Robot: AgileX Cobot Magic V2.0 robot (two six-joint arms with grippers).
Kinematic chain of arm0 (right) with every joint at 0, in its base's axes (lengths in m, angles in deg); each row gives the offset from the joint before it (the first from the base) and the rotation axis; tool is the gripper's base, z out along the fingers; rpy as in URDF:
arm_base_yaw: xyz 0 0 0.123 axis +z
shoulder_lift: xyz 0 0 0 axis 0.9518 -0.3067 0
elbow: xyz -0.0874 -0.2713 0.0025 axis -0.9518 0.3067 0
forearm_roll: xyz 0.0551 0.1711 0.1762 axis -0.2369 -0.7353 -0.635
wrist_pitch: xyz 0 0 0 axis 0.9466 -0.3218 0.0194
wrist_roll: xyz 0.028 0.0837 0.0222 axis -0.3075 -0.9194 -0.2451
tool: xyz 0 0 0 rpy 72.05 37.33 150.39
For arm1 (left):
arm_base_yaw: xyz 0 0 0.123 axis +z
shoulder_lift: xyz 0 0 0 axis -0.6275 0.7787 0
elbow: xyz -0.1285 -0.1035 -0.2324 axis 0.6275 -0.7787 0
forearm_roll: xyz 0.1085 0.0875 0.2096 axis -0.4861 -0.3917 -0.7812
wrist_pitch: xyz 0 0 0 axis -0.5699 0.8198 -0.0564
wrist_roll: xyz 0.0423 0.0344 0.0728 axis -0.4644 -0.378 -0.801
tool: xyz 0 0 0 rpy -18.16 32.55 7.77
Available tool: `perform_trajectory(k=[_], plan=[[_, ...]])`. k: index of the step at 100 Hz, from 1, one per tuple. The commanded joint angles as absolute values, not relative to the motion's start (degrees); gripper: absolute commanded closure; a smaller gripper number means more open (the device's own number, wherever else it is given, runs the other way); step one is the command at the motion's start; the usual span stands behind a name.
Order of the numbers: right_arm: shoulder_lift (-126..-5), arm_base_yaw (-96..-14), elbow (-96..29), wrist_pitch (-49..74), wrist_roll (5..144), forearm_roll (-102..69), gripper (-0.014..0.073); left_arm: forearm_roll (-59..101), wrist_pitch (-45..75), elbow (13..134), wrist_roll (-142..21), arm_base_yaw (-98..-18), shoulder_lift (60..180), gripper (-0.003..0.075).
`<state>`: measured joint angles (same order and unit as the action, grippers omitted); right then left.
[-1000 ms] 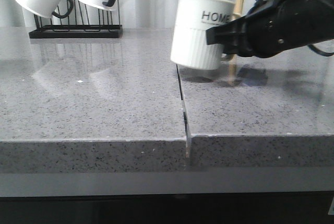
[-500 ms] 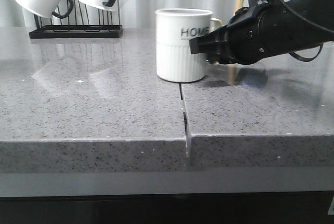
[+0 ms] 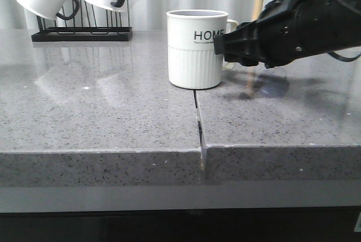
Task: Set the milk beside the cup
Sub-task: 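Open the right gripper and withdraw it from the mug, then move the left gripper toward the WHOLE MILK carton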
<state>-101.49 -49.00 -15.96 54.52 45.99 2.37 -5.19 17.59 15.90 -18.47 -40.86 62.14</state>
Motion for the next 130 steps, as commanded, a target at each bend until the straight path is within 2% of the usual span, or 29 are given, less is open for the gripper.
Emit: perform_trajectory(k=[1,17,34,46,79,112,130], plan=[[-96.32,-49.08,-15.16,58.67,45.97,2.77,0.0286,-4.87,13.30,13.49,-17.95,-41.32,60.33,0.0741],[-90.11,-49.24,-11.41,55.69,45.97,2.01,0.0312,-4.87,13.30,13.49,-17.95,-41.32,60.33,0.0741],[-82.49,-51.85,-9.54,48.36,45.97,2.04,0.0545,-4.87,13.30,13.49,-17.95,-41.32,60.33,0.0741],[-76.41,-53.84,-7.98,44.28,45.97,2.04,0.0668,-4.87,13.30,13.49,-17.95,-41.32,60.33,0.0741],[-59.00,-60.39,-2.34,31.20,46.47,3.31,0.0660,-4.87,13.30,13.49,-17.95,-41.32,60.33,0.0741],[-38.23,-60.54,4.44,24.20,46.37,2.40,0.0660,-4.87,13.30,13.49,-17.95,-41.32,60.33,0.0741],[-26.69,-60.54,7.22,16.34,46.37,0.23,0.0660,-4.87,13.30,13.49,-17.95,-41.32,60.33,0.0741]])
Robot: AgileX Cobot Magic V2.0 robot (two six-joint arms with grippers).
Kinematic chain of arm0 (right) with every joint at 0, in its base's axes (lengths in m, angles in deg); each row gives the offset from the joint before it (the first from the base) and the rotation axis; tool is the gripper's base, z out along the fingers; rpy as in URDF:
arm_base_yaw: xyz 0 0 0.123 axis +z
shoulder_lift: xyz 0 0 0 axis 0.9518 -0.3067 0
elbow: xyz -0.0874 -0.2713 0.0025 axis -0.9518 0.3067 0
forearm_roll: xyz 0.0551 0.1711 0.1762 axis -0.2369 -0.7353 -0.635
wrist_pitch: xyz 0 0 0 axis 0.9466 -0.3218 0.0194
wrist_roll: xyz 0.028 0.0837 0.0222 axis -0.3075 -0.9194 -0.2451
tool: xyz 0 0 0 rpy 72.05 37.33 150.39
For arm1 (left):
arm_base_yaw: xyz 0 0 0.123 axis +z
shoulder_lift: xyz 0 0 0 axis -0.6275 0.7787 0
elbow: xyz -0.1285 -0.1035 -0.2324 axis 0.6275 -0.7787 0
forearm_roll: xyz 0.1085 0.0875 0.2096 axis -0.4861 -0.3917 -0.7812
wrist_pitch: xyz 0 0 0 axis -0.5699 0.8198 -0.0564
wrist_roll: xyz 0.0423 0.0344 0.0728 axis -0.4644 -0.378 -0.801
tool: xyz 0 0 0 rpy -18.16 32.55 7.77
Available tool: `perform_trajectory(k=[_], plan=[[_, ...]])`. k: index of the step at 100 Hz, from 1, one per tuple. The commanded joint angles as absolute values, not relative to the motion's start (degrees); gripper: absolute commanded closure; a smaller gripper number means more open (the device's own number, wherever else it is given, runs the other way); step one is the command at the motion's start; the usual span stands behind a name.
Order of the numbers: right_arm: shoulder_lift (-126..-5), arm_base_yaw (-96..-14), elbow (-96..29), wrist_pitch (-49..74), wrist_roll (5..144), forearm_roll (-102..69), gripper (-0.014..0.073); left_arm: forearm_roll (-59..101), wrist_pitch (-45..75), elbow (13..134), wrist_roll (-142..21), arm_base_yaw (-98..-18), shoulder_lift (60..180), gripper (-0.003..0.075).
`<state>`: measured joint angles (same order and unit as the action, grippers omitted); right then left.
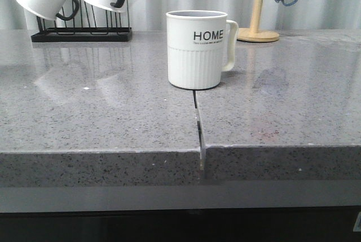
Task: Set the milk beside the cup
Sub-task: 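Move the left gripper toward the WHOLE MILK carton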
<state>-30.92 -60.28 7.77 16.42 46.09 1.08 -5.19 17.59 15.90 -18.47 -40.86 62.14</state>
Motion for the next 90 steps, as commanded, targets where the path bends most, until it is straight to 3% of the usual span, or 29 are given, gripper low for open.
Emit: perform_trajectory(k=[1,33,64,90], plan=[[-26.25,-60.54,7.36,16.05,46.37,0.22,0.0660,-4.87,13.30,13.49,-17.95,-41.32,60.33,0.0741],[-11.70,-60.54,8.36,8.00,46.37,0.18,0.0660,-4.87,13.30,13.49,-17.95,-41.32,60.33,0.0741],[-10.32,-60.54,8.36,8.38,46.37,0.18,0.0660,-4.87,12.58,13.49,-17.95,-41.32,60.33,0.0741],[-10.32,-60.54,8.36,8.54,46.37,0.18,0.0660,-5.19,3.20,13.49,-17.95,-41.32,60.33,0.0741]])
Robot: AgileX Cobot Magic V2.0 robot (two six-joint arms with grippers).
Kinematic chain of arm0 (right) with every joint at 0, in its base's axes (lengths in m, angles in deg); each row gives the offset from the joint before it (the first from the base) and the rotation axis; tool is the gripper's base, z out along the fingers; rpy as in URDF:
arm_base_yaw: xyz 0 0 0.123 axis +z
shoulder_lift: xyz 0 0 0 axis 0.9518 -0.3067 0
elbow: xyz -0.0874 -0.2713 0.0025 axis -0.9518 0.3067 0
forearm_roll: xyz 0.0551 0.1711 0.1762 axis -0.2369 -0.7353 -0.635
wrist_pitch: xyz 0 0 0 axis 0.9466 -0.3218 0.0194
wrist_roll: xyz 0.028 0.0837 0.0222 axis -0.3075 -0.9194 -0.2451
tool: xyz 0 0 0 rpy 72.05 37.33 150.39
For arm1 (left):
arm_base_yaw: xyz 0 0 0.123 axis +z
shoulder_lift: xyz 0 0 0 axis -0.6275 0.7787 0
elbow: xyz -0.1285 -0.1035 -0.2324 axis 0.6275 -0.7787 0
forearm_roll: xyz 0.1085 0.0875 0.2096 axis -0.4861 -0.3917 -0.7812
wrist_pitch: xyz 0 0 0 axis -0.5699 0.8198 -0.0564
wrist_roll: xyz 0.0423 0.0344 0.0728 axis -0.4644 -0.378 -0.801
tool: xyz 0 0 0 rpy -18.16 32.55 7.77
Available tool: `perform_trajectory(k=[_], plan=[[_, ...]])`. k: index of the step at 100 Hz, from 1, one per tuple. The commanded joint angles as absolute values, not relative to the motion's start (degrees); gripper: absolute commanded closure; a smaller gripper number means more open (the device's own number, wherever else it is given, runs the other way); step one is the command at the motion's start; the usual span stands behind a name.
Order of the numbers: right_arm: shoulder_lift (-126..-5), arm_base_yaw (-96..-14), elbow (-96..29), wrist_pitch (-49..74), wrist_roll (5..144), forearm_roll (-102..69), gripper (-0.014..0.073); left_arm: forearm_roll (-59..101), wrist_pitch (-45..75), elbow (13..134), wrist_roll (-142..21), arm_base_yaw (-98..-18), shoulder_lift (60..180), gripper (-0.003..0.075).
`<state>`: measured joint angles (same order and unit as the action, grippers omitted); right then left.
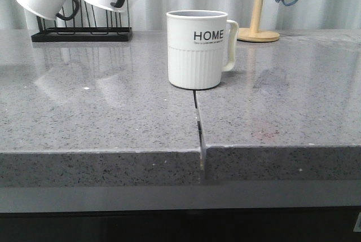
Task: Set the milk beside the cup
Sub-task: 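Move the left gripper toward the WHOLE MILK carton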
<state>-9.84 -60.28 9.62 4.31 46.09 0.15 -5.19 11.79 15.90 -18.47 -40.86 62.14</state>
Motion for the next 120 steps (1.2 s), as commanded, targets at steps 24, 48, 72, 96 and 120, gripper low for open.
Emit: perform_trajectory(k=[24,48,72,96,120], plan=[[-10.32,-60.54,8.36,8.54,46.37,0.18,0.0660,-3.97,-2.96,14.16,-17.95,-41.32,61.02,0.0740],[-10.32,-60.54,8.36,8.54,46.37,0.18,0.0660,2.84,-5.50,17.09,-16.97,-42.12,66.03,0.0461],[-10.32,-60.54,8.36,8.54,46.37,0.18,0.0660,-0.71,-7.89,17.58,-17.07,-42.12,70.66,0.0062],[-10.32,-60.54,8.36,8.54,46.37,0.18,0.0660,-10.81,-7.85,21.85,-17.07,-42.12,78.96,0.0087],[-10.32,-60.54,8.36,8.54,46.37,0.18,0.0660,-5.63,-22.08,23.56,-17.07,-42.12,94.78,0.0087]])
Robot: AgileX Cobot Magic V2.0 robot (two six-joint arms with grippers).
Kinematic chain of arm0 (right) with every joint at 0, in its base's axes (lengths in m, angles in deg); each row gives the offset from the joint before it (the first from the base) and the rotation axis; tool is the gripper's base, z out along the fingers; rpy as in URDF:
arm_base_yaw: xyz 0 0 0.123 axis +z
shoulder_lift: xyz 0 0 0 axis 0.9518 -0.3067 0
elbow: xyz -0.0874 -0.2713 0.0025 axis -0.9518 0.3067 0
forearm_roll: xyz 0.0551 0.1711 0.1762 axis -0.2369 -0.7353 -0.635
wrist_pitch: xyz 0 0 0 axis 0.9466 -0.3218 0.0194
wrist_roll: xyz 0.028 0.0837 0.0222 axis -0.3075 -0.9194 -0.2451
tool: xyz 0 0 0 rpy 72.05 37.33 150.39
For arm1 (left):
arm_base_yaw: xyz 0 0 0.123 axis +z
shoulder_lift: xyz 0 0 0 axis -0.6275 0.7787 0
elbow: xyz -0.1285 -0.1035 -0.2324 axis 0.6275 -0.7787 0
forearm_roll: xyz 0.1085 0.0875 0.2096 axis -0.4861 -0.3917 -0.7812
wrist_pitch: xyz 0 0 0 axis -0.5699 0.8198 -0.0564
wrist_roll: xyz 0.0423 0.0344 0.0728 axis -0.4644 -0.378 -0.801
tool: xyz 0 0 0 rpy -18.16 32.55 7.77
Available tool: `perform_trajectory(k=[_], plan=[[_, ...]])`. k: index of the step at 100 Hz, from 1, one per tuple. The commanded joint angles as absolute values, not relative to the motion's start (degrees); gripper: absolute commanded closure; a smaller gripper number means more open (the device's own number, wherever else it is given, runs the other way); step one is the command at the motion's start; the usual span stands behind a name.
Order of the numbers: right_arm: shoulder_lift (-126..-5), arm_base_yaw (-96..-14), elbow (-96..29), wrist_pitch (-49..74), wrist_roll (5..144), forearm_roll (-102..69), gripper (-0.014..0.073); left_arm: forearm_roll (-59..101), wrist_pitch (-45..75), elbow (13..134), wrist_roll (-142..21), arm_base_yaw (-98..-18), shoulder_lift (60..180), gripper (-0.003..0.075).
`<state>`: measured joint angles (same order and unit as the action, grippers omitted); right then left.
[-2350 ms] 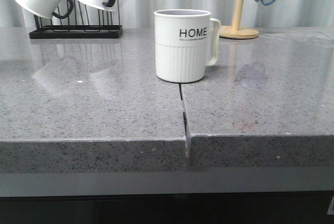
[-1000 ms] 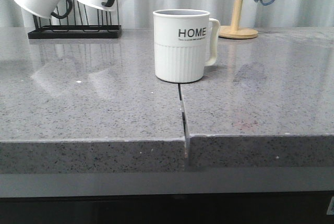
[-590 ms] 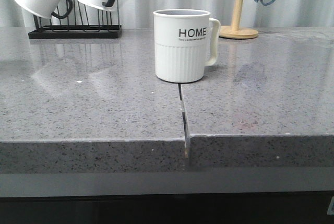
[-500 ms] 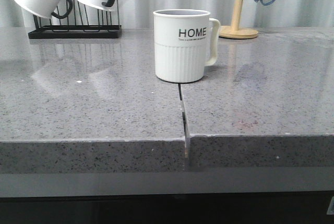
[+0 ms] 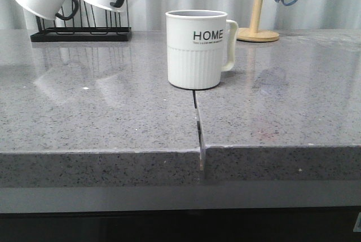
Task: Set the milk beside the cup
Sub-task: 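Move the left gripper toward the WHOLE MILK carton, then close the left gripper around the milk carton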
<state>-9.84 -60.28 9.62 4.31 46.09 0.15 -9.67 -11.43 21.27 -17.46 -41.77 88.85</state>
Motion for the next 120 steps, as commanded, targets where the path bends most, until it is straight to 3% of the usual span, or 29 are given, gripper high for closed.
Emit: perform_trajectory(k=[1,46,120], plan=[[-10.32,-60.54,8.36,8.54,46.37,0.18,0.0660,-4.66,-22.34,23.76,-17.07,-42.12,95.32,0.0087],[-10.32,-60.54,8.36,8.54,46.37,0.18,0.0660,-6.54,-36.69,30.93,-17.07,-40.72,122.49,0.0087],[-10.32,-60.54,8.36,8.54,46.37,0.18,0.0660,-5.68,-40.43,41.66,-18.49,-40.36,136.92,0.0087]])
